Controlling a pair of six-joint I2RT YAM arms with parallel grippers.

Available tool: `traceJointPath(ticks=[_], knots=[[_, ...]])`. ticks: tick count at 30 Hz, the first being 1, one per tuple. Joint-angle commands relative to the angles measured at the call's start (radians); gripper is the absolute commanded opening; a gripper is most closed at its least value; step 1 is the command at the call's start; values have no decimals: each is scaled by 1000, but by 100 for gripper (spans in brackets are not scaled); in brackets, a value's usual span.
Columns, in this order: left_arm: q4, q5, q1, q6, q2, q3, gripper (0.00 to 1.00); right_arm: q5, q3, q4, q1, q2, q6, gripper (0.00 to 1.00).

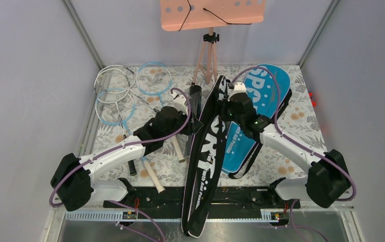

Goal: Pack up the badminton gear
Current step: Open the racket bag at the center of the board.

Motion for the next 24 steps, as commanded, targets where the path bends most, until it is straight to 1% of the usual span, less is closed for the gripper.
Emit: traceJointPath(ticks=[1,3,5,8,10,15,18,19,20,21,22,23,24], knots=[[31,-72,3,1,-42,36,38,-152,-76,107,-56,-82,-68,0],[32,-79,9,1,-39,33,41,-202,-97,131,-68,-103,-68,0],[30,-63,11,4,-25,35,48,-245,-112,152,-75,-112,-70,0],[30,31,11,30,15,42,54,-290,-129,194,-82,-120,-60,0],[19,86,10,45,46,45,56,-318,-135,215,-90,-124,-53,0],[-35,34,9,40,86,36,51,-370,-152,247,-126,-148,-21,0],[-15,71,9,33,75,1,51,-406,-163,262,-156,-163,-3,0],[-5,85,9,27,70,-10,46,-413,-166,268,-165,-167,5,0],[3,94,9,18,66,-17,39,-416,-168,272,-172,-169,12,0],[11,95,9,8,60,-22,27,-419,-167,274,-178,-171,17,0],[24,97,9,1,55,-28,8,-421,-169,274,-182,-172,23,0],[29,96,9,-5,51,-28,0,-421,-167,269,-183,-173,22,0],[21,85,10,-15,45,-20,0,-424,-161,250,-183,-175,20,0]])
